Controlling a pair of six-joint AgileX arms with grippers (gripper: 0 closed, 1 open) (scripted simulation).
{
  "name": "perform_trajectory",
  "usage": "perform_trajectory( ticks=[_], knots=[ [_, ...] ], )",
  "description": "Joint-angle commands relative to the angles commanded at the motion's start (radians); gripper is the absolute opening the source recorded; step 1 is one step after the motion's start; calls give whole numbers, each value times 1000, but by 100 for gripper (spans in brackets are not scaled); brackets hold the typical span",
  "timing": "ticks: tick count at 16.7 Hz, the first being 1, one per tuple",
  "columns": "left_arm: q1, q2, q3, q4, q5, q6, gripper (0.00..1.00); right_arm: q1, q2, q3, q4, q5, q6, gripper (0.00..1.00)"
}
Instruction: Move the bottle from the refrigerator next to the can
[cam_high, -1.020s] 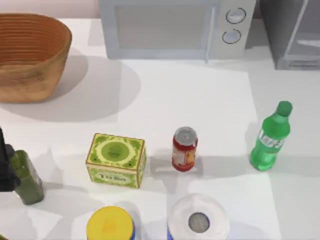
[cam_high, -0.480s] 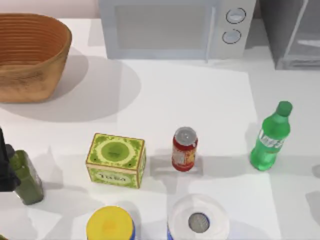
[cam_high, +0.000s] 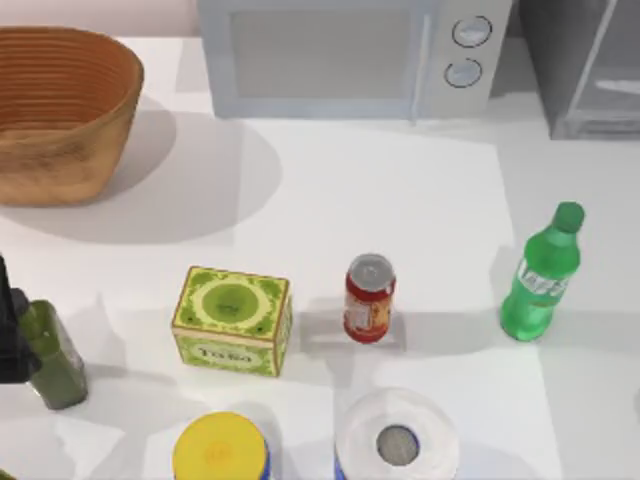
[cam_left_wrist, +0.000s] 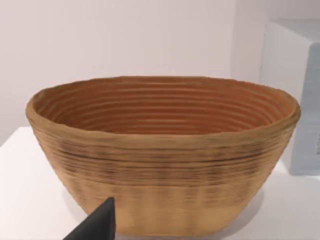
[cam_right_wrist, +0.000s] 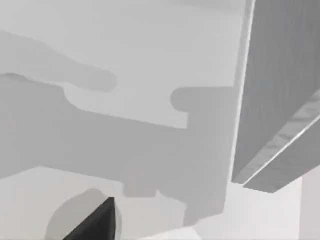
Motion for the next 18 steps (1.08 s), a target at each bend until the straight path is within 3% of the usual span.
perform_trajectory(
  ticks=[3, 7, 14, 18],
  knots=[
    [0, 0, 0, 0, 0, 0, 100, -197, 230, 64, -14, -82, -201, 100],
    [0, 0, 0, 0, 0, 0, 100, -335, 396, 113, -31, -143, -328, 100],
    [0, 0, 0, 0, 0, 0, 100, -346, 418, 118, -32, -150, -338, 100],
    [0, 0, 0, 0, 0, 0, 100, -272, 425, 115, 64, -138, -235, 100]
  ],
)
